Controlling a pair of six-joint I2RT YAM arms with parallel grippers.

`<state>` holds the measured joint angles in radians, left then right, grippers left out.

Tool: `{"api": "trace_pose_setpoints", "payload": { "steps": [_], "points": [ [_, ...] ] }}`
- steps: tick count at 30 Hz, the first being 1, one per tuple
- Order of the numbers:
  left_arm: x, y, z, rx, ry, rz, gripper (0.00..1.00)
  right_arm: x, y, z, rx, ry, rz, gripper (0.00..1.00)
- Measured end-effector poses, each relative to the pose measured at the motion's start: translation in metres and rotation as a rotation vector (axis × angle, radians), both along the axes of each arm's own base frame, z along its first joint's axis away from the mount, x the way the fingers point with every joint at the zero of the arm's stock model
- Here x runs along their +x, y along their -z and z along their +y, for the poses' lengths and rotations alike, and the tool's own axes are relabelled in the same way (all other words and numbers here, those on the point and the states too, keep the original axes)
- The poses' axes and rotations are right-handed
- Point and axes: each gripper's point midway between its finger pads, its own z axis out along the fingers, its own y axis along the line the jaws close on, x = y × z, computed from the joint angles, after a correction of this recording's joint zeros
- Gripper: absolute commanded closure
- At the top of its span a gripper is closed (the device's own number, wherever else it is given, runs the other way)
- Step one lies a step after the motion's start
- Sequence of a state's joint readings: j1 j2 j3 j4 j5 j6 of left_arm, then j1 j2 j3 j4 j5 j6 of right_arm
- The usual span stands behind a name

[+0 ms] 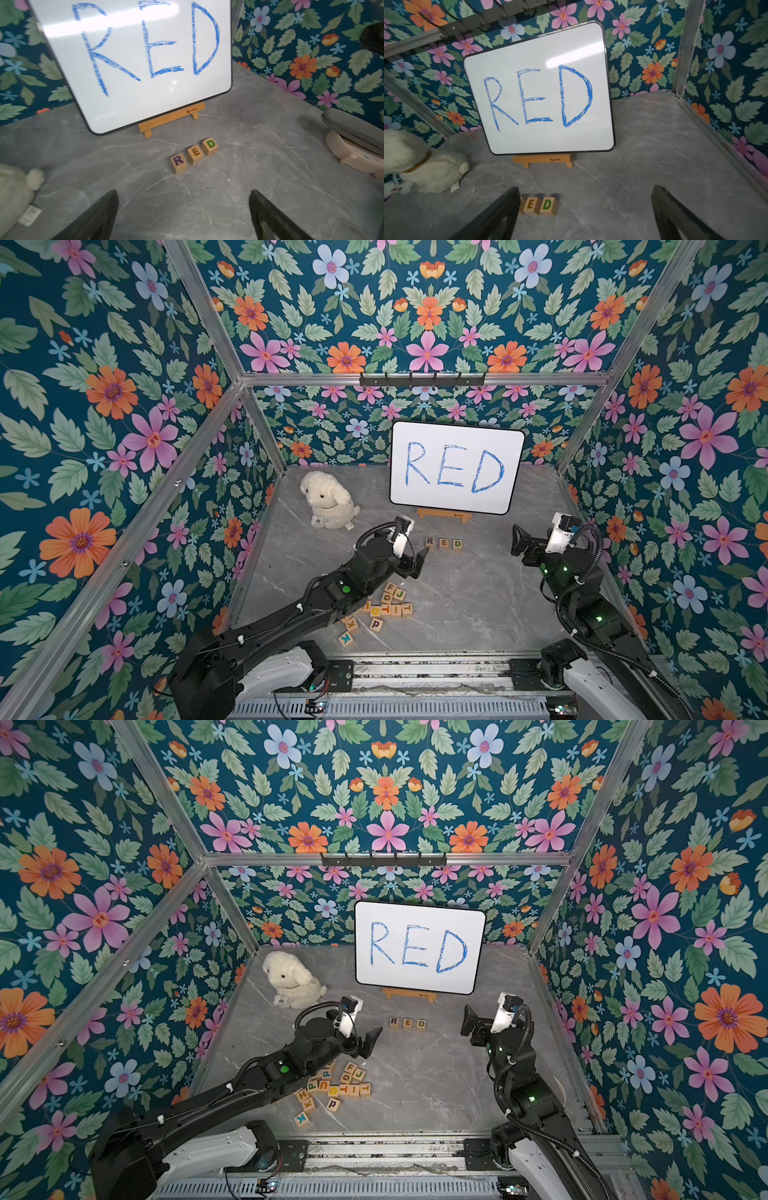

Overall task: Assemble the uppercase word "red" with letter blocks
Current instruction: Reset both arms

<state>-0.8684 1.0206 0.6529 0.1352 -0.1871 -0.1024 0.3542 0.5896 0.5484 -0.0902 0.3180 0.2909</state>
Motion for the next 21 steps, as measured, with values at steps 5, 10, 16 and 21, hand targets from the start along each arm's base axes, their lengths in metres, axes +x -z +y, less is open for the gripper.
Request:
{"api": "trace_pose_setpoints", "payload": {
  "steps": [5,10,16,21],
  "points": [
    [0.027,-0.014,0.085,-0.006,-0.276,-0.092,0.01,0.008,0.022,-0.015,-0.057,0.096,0.033,0.01],
    [0.054,0.007,0.189,0.037,-0.629,-0.105,0.01,0.015,0.041,-0.025,-0.150,0.154,0.033,0.01],
    [0.074,0.035,0.253,0.087,-0.847,-0.062,0.01,0.033,0.070,-0.042,-0.235,0.213,0.082,0.01],
    [0.082,0.071,0.293,0.109,-0.977,-0.005,0.01,0.038,0.099,-0.067,-0.239,0.274,0.135,0.01]
  ]
}}
